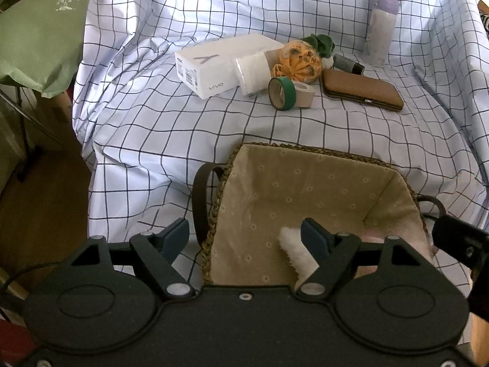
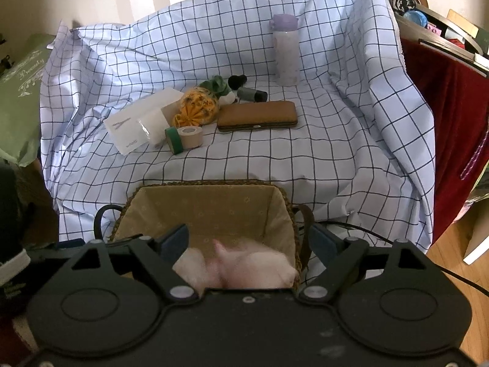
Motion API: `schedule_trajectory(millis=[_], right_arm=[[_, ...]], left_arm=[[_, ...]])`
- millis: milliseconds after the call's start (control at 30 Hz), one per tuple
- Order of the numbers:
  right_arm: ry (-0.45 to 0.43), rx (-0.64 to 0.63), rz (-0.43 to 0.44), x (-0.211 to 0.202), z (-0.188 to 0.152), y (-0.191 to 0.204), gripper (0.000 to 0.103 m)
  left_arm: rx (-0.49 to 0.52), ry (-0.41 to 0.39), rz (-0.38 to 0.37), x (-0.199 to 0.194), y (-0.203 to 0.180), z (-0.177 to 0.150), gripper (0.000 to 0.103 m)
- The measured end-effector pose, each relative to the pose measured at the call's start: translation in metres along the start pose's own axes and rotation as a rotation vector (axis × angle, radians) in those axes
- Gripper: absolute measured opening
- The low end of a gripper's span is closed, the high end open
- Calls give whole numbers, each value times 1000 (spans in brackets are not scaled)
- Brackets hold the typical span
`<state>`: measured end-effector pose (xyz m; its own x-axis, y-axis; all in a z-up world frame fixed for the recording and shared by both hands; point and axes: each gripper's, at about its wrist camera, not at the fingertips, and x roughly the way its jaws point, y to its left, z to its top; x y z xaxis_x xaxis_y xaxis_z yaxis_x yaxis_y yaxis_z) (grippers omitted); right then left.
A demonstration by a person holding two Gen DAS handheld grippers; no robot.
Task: Organize soft objects
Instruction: 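Lower the bunny and towel into the basket and open both tools, then withdraw both tools upward from the basket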
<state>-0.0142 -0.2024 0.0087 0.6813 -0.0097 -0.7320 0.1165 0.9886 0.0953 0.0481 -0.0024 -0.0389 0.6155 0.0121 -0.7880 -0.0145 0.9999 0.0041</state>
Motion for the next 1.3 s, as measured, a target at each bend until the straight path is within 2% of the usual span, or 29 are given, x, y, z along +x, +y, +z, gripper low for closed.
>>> schedule_trajectory(millis=[1300], right_arm=[[1,12,-18,-2,-1,-2,86]], left_arm=[[9,-23,12,-5,4,0,76]])
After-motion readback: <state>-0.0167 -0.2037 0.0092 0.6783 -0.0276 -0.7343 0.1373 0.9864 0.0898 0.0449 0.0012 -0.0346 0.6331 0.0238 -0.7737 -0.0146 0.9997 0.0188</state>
